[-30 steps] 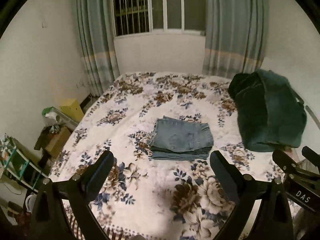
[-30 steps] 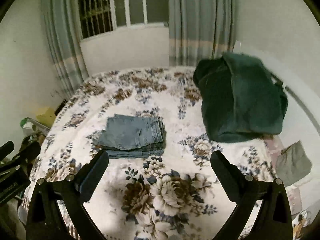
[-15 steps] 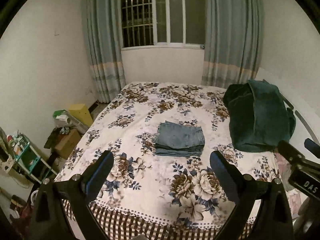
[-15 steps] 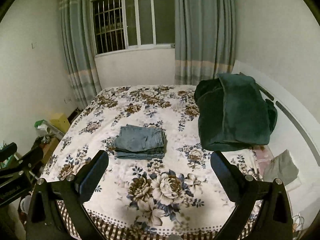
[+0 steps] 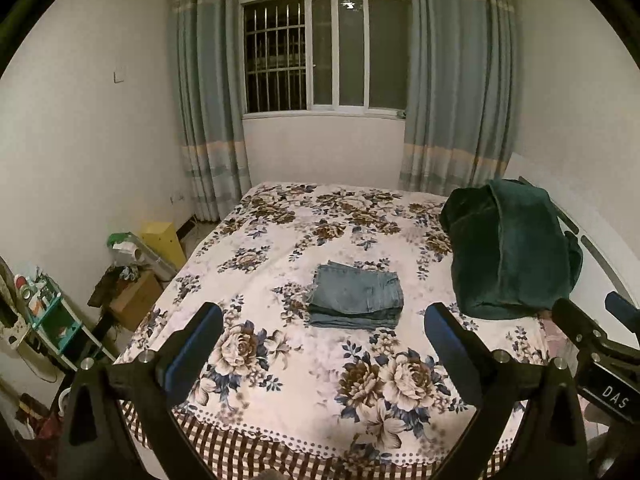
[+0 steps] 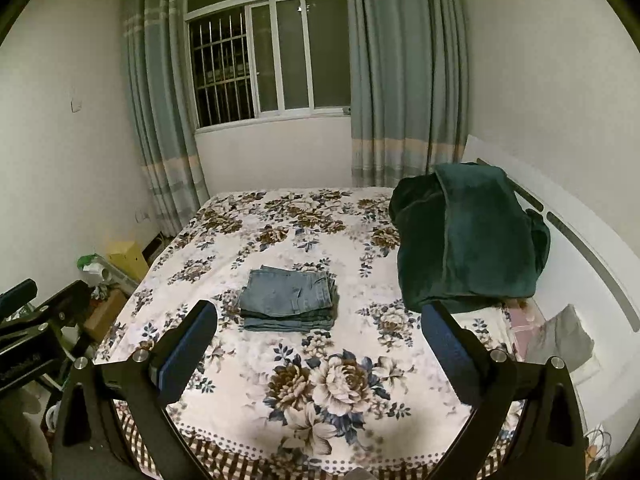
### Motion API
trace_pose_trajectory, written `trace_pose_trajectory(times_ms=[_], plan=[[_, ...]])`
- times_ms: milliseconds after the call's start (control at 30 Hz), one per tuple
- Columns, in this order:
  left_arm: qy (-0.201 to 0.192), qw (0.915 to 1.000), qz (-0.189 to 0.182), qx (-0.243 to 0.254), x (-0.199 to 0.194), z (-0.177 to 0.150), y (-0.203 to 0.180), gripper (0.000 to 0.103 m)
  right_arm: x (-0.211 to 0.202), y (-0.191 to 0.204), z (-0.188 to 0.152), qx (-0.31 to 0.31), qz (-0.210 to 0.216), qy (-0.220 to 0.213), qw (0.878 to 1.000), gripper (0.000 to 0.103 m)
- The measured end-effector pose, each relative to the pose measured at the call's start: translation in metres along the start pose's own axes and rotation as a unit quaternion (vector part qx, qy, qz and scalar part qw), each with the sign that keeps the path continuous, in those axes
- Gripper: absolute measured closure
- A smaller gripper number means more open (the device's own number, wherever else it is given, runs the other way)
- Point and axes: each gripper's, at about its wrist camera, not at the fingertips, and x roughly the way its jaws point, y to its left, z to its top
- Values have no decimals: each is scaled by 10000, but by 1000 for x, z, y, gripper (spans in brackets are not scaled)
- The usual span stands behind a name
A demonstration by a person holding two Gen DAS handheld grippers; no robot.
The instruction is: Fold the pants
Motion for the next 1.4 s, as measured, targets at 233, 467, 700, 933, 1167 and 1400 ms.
trace_pose_trajectory(times_ms=[233, 467, 700, 933, 1167, 1400], plan=[[20, 10000, -32, 33, -5, 0, 3, 0, -9, 5, -3, 6, 22, 19, 10000, 0], [64, 10000, -22, 12, -8, -2, 6, 0, -17, 28, -8, -68, 107, 59, 9999, 0], [108, 9999, -50, 20, -9, -4, 8, 0, -15, 36, -11, -65, 157, 102, 9998, 0], [106, 9999, -27, 53, -16, -8, 10, 0, -16, 37, -18, -47, 126, 131, 9998, 0], [81, 9999, -41, 67, -18, -9, 11, 0, -18, 31, -21, -34, 95, 119, 9999, 0], [63, 9999, -63, 101, -20, -9, 13, 0, -20, 26, -21, -29, 66, 108, 9999, 0]])
